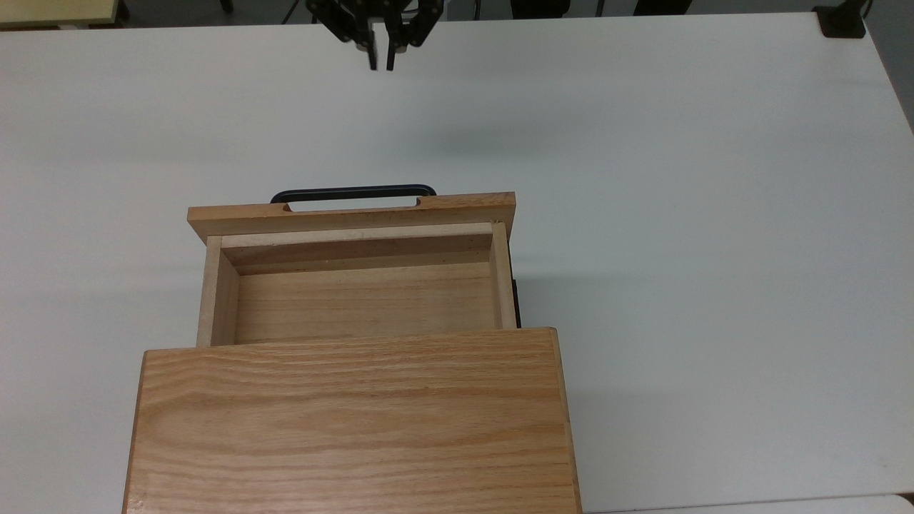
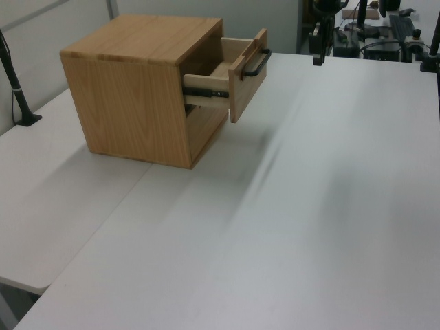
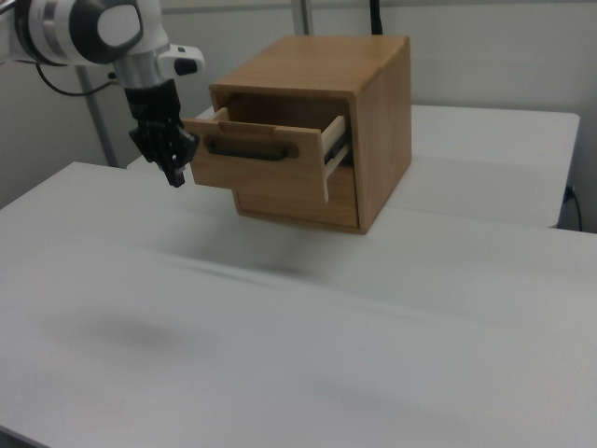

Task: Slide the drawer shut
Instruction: 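Move the gripper down toward the drawer's black handle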

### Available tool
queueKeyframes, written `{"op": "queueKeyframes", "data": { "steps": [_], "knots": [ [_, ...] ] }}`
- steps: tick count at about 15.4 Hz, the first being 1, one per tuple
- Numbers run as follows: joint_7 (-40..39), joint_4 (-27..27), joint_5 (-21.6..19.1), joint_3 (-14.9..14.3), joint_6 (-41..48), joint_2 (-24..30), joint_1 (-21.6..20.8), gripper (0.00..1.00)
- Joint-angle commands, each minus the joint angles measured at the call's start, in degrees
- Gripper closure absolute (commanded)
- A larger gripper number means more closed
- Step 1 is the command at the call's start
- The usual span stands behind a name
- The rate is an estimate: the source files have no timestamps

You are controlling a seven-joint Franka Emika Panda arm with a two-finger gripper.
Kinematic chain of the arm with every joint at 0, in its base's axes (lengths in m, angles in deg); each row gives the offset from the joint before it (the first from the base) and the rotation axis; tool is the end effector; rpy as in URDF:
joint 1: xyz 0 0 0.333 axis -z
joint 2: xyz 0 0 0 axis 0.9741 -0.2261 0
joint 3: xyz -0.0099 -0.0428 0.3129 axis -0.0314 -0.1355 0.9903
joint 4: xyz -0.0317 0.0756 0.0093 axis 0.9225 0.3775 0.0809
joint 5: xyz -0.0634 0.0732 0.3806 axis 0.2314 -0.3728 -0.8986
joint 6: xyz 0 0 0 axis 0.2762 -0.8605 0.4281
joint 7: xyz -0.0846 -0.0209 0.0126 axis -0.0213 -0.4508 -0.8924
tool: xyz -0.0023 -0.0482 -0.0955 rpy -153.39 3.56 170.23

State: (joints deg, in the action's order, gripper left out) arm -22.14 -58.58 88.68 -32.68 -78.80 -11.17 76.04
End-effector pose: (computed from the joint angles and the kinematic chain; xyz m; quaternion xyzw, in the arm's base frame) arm 0.5757 0.0362 0.5932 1.0000 -0.0032 0.0012 0.0046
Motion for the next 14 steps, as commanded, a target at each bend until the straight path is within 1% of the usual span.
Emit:
{"op": "queueKeyframes", "data": {
  "steps": [1,4,7,9,11,14],
  "knots": [
    [-1.3,0.6,-1.6,-0.2,-3.2,-2.6,0.1,1.0],
    [-1.2,1.5,-1.3,-0.3,-5.8,-4.2,0.2,1.0],
    [-0.9,6.2,-1.2,-0.4,-6.3,-8.4,0.3,1.0],
    [-1.1,8.9,-1.2,-0.4,-8.9,-11.3,1.2,1.0],
    [-1.0,9.2,-1.3,-0.4,-13.4,-12.8,1.6,1.0],
    [-0.8,9.3,-1.2,-0.4,-18.6,-13.4,1.5,1.0]
  ]
}}
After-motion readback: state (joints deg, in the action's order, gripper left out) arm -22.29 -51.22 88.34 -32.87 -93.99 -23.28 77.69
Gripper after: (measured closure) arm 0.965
